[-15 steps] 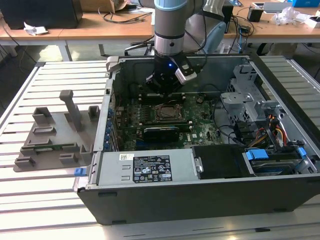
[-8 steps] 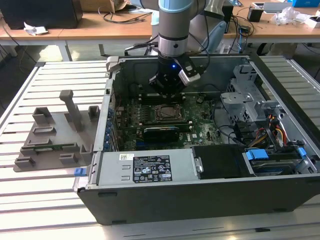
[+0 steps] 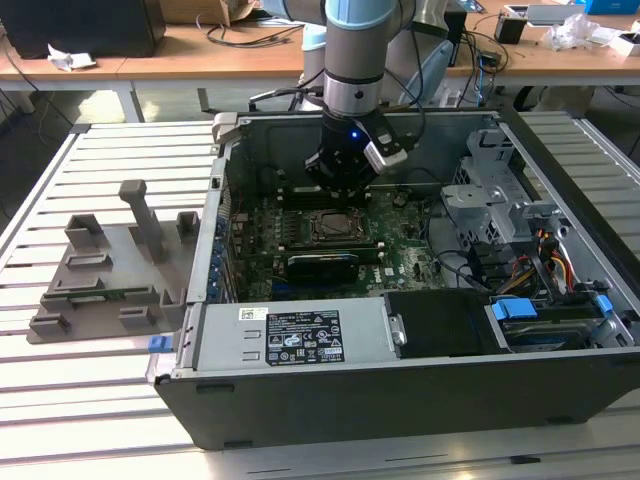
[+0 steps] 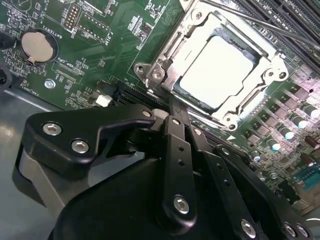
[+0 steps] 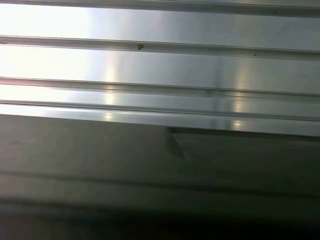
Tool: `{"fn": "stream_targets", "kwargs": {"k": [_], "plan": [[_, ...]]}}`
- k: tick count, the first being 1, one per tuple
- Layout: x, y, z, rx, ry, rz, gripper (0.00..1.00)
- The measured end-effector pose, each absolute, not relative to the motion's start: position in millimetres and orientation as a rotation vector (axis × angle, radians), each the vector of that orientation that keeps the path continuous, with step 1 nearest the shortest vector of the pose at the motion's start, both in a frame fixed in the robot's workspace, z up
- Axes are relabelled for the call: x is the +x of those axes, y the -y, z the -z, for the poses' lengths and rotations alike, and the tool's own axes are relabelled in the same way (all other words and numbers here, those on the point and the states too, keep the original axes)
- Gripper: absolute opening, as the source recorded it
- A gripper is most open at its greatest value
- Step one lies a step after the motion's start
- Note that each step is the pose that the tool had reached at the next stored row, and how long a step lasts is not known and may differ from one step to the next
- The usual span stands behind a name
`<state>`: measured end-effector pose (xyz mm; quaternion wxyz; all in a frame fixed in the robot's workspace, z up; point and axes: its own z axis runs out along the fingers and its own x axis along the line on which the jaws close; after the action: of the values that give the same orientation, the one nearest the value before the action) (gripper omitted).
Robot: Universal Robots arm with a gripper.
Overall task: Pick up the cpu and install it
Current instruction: 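Install the first cpu locking lever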
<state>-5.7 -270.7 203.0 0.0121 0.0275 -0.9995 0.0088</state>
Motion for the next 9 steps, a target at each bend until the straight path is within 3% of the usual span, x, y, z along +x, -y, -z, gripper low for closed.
{"fn": "stream_targets", "kwargs": {"k": [9], "plan": [[-3.7, 273.6, -201.2, 0.075, 3.117, -0.026, 0.11]]}}
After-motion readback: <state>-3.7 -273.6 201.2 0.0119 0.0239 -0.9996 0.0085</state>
